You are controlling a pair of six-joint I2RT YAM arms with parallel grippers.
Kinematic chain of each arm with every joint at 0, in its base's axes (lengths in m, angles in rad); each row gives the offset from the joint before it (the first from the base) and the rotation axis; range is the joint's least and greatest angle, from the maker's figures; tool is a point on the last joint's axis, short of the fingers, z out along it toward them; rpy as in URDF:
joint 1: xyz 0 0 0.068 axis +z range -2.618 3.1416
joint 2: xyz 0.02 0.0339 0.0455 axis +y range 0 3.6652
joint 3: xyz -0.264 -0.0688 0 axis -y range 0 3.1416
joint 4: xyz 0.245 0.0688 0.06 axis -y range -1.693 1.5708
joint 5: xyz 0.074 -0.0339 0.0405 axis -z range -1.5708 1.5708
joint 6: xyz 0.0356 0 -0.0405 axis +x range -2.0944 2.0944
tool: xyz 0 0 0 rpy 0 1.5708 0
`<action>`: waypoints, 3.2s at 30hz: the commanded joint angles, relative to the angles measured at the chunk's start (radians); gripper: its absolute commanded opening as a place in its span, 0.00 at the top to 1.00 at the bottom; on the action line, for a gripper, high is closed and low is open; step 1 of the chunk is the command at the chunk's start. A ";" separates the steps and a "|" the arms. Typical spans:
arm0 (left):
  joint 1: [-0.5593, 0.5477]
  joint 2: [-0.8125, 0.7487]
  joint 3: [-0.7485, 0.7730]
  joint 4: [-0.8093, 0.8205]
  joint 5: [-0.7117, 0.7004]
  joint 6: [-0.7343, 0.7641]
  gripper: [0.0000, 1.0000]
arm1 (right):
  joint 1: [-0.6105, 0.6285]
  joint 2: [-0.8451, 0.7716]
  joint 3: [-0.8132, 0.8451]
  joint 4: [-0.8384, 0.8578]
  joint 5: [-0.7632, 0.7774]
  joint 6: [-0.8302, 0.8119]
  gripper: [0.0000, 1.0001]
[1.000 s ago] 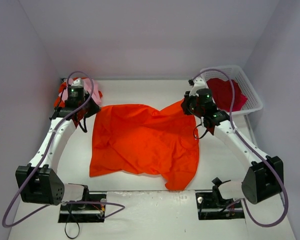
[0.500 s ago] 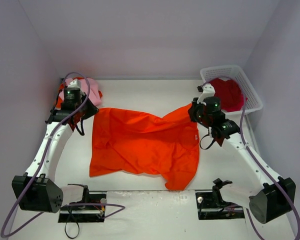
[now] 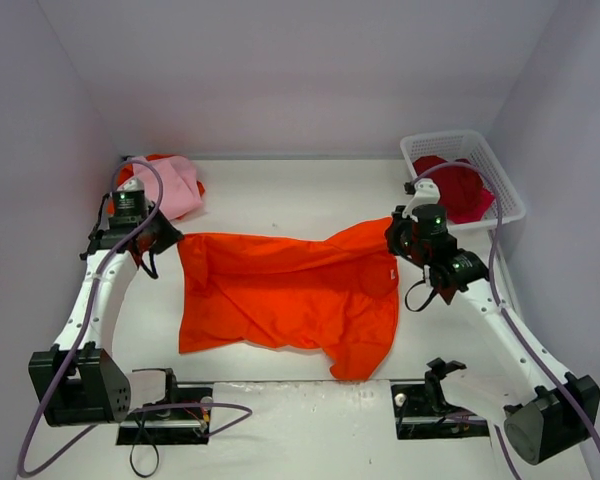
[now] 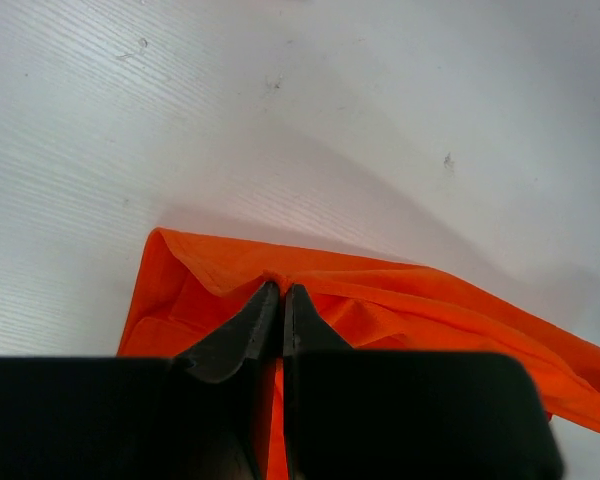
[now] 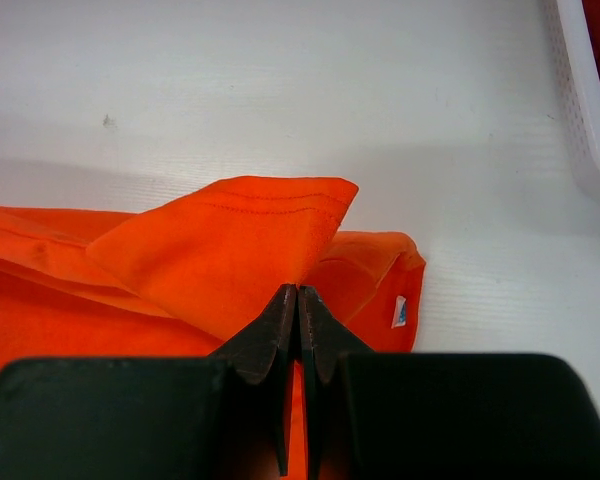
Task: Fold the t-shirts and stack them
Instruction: Fold the flattened tshirt in 1/3 of the way
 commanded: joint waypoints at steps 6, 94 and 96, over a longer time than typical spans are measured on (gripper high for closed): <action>0.021 -0.068 0.025 0.029 0.036 0.004 1.00 | 0.007 -0.102 -0.020 -0.027 0.032 0.035 1.00; 0.208 -0.158 -0.188 0.067 0.290 -0.032 1.00 | 0.404 -0.237 -0.132 -0.309 0.540 0.597 1.00; 0.208 -0.166 -0.193 0.065 0.293 -0.032 1.00 | 0.404 -0.243 -0.135 -0.311 0.538 0.598 1.00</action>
